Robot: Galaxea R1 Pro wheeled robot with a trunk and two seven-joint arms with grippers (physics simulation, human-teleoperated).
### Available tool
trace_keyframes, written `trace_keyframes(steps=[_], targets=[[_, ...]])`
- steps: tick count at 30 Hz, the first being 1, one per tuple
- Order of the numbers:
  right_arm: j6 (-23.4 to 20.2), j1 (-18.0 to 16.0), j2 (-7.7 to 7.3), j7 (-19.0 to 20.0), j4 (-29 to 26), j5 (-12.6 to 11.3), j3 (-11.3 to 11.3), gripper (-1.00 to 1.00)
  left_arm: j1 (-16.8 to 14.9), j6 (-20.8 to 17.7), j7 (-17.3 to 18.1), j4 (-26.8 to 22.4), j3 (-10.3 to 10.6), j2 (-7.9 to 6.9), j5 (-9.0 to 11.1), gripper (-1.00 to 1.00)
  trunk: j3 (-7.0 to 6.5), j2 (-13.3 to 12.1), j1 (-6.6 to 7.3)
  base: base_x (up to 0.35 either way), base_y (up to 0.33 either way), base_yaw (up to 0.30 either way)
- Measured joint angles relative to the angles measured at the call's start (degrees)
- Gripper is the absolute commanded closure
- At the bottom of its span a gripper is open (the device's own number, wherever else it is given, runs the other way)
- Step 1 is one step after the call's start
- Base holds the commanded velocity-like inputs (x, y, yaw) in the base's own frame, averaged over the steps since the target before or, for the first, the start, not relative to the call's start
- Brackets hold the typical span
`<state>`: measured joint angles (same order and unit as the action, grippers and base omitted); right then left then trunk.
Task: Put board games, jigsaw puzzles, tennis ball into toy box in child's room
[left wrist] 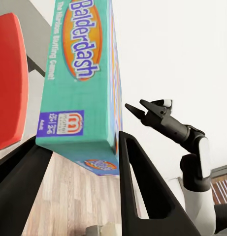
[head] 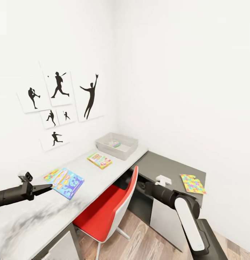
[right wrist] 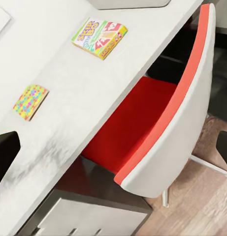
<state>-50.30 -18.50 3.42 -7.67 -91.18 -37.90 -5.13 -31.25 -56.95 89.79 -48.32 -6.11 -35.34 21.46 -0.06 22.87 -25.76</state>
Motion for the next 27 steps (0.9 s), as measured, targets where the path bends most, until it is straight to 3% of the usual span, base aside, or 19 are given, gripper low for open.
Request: trace_keyframes(steps=[8, 17, 27], targets=[[0.35, 0.14, 0.09, 0.16, -0.01, -0.02, -0.16, -1.0, -0.02, 0.57, -0.01, -0.09, 0.09, 0.28, 0.06, 1.0, 0.04, 0.01, 0.01, 0.026, -0.224, 0.03], [0.43, 0.17, 0.09, 0.17, -0.01, 0.0, -0.17, -1.0, -0.01, 0.58, -0.01, -0.11, 0.15, 0.68, 0.0, 1.0, 0.04, 0.01, 0.02, 0.196, -0.275, 0.003], [0.44, 0.23, 0.1, 0.17, 0.0, 0.01, -0.22, -1.0, 0.0, 0.58, -0.01, -0.1, 0.2, 1.25, -0.11, 1.0, 0.04, 0.01, 0.03, 0.251, -0.236, 0.242]])
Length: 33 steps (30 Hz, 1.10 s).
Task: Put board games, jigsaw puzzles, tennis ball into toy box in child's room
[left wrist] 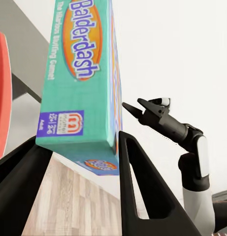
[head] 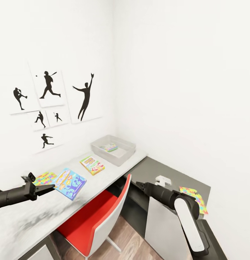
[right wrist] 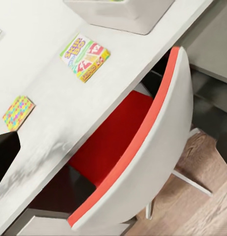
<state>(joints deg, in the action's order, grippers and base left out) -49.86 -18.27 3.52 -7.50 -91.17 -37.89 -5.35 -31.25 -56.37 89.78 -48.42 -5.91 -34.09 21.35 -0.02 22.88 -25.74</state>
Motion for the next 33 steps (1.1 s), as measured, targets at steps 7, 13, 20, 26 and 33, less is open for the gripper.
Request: trace_keyframes(steps=[7, 13, 20, 26, 33], targets=[[0.0, 0.0, 0.0, 0.0, 0.06, 0.0, -0.05, -1.0, 0.0, 0.02, 0.0, 0.0, 0.1, 0.08, -0.01, 1.0, 0.0, 0.0, 0.0, 0.253, -0.243, 0.289], [0.0, 0.0, 0.0, 0.0, 0.07, 0.07, -0.09, -1.0, 0.0, -0.01, 0.0, 0.0, 0.1, 0.08, -0.02, 1.0, 0.0, 0.0, 0.0, 0.26, -0.203, 0.29], [0.01, 0.01, -0.01, 0.0, 0.08, 0.11, -0.09, -1.0, -0.01, 0.0, 0.01, -0.01, 0.1, 0.08, -0.04, 1.0, 0.0, 0.0, 0.01, 0.299, -0.033, 0.29], [0.01, 0.01, -0.01, 0.0, 0.08, 0.17, -0.09, -1.0, -0.01, 0.05, 0.01, -0.01, 0.1, 0.08, -0.05, 1.0, 0.0, 0.0, 0.01, 0.309, -0.002, 0.29], [0.01, 0.01, -0.01, 0.0, 0.08, 0.26, -0.08, -1.0, -0.01, 0.06, 0.01, -0.01, 0.18, 0.08, -0.05, 1.0, 0.0, 0.0, 0.01, 0.309, 0.0, 0.29]])
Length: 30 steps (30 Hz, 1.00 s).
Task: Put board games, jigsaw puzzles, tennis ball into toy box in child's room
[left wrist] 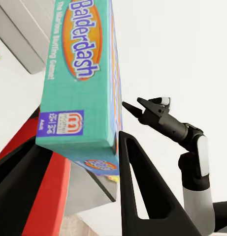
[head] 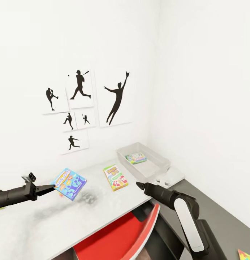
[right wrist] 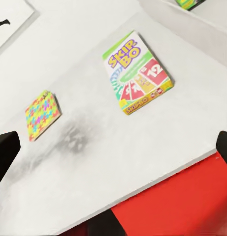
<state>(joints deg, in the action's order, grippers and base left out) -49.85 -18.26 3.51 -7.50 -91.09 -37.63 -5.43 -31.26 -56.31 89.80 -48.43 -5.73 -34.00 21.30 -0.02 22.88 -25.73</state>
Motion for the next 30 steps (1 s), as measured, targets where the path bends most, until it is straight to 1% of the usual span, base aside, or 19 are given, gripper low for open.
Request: trace_keyframes(steps=[6, 11, 14, 20, 23, 30], targets=[[0.0, 0.0, 0.06, 0.0, 0.0, 0.05, -0.01, -1.0, 0.0, 0.0, -0.01, 0.0, 0.01, 0.0, 0.01, 1.0, 0.0, 0.0, 0.0, 0.308, -0.027, 0.29], [-0.01, 0.0, 0.08, 0.0, 0.0, 0.12, -0.01, -1.0, 0.01, 0.0, -0.01, 0.01, 0.01, 0.0, 0.03, 1.0, 0.0, 0.0, -0.01, 0.275, -0.168, 0.282], [-0.01, 0.0, 0.09, 0.0, 0.0, 0.16, -0.01, -1.0, 0.01, 0.0, -0.01, 0.01, 0.0, 0.0, 0.03, 1.0, 0.0, 0.0, -0.01, 0.204, -0.176, 0.154], [0.07, 0.0, 0.09, 0.0, -0.01, 0.18, 0.0, -1.0, -0.01, 0.0, -0.01, 0.02, 0.02, 0.0, 0.01, 1.0, 0.0, -0.01, -0.03, 0.108, -0.204, 0.027], [0.08, 0.0, 0.04, 0.0, -0.01, 0.16, 0.0, -1.0, -0.02, 0.02, 0.0, 0.0, -0.01, 0.01, 0.11, 1.0, 0.0, 0.0, -0.03, 0.034, -0.045, -0.039], [0.09, 0.01, 0.04, 0.0, -0.01, 0.17, 0.02, -1.0, -0.02, 0.05, 0.0, 0.0, 0.0, 0.02, 0.09, 1.0, 0.0, 0.0, -0.03, 0.078, -0.008, -0.139]])
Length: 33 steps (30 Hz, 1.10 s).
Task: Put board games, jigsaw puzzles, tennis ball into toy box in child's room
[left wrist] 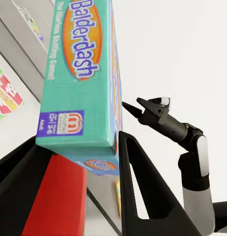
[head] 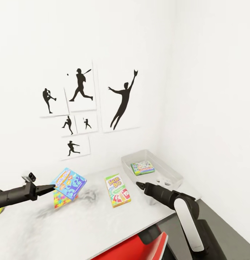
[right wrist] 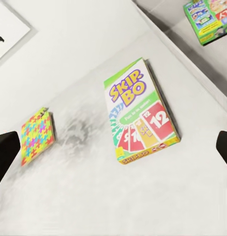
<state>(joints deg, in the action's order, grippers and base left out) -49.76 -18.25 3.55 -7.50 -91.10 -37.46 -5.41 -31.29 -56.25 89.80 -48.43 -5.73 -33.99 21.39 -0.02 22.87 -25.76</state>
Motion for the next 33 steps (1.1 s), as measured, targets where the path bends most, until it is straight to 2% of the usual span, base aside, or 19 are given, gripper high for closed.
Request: trace_keyframes(steps=[27, 31, 33], targets=[[0.09, 0.0, 0.11, 0.0, 0.01, 0.14, -0.03, -1.0, 0.01, 0.05, 0.0, -0.01, 0.0, -0.01, 0.02, 1.0, 0.0, 0.0, 0.0, 0.103, 0.0, -0.005], [1.66, 0.03, 0.14, 0.05, 0.01, 0.18, -0.16, -1.0, 0.01, 0.05, 0.0, -0.01, 0.04, -0.01, 0.02, 1.0, 0.0, 0.0, 0.0, 0.005, 0.0, 0.0], [2.31, 0.17, 0.79, 0.08, 0.1, 0.27, -0.44, -1.0, 0.01, 0.14, 0.0, -0.01, 0.0, 0.6, 0.03, 1.0, 0.0, 0.0, -0.01, 0.0, 0.0, 0.0]])
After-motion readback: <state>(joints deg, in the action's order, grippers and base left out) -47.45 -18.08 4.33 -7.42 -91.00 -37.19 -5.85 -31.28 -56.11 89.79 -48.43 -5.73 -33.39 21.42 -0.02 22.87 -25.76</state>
